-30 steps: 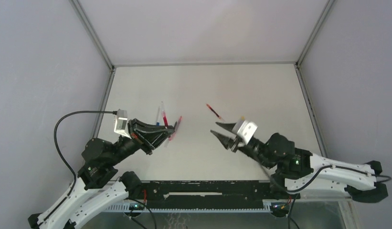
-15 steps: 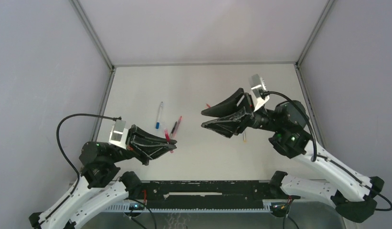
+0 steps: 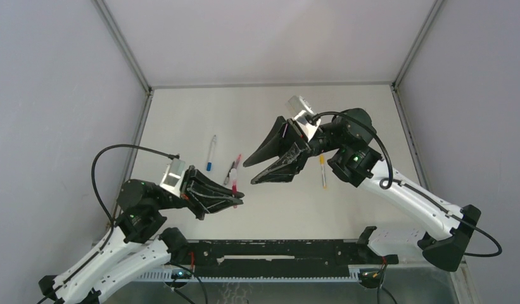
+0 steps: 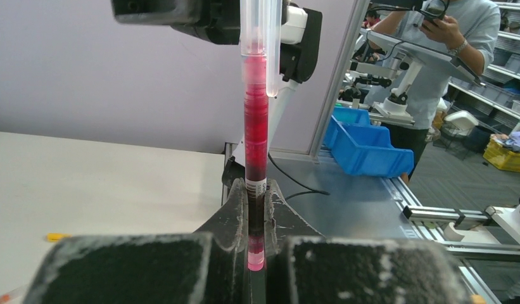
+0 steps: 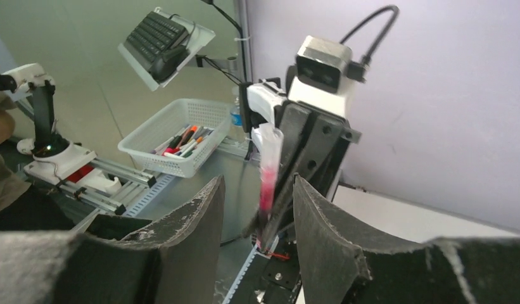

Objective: Insert the pens into the pen caps
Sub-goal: Press the pen cap onto the pen.

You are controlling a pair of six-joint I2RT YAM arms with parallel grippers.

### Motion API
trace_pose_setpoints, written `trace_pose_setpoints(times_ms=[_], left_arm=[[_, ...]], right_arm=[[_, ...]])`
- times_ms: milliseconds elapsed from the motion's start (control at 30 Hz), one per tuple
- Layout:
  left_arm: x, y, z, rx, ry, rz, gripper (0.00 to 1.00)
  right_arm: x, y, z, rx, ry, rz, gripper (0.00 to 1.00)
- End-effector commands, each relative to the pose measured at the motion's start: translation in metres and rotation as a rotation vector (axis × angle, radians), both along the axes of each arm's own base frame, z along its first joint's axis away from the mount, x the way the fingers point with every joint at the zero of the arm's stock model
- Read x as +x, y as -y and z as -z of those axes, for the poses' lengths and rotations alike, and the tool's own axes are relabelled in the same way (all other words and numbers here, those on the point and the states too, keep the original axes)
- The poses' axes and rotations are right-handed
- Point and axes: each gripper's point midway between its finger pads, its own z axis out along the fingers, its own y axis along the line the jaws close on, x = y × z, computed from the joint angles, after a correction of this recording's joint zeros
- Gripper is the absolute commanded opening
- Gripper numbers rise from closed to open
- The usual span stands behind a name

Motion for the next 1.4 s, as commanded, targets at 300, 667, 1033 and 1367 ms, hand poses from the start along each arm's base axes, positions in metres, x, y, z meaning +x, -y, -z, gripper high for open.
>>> trace_pose_setpoints(times_ms=[300,667,1033,1367], left_arm=[[-0.006,-0.001,-0.011,-0.007,0.069,0.033,0.0],[-0.007,0.0,-0.009,-0.002,0.072,0.041,0.0],[-0.005,0.001,-0.007,0.003,0.066,0.039,0.0],[-0.005,0.003,-0.003,0.008,0.054,0.045,0.0]], right_arm=[[-0.005,-0.02,-0.017,0.035,0.093,0.048,0.53],[-0.006,-0.024,-0.013,0.019,0.076,0.02,0.51],[-0.018,-0.024,-0.013,0.021,0.081,-0.025,0.42],[-0.022,-0.023,-0.016,0.027,0.07,-0.043,0.4]])
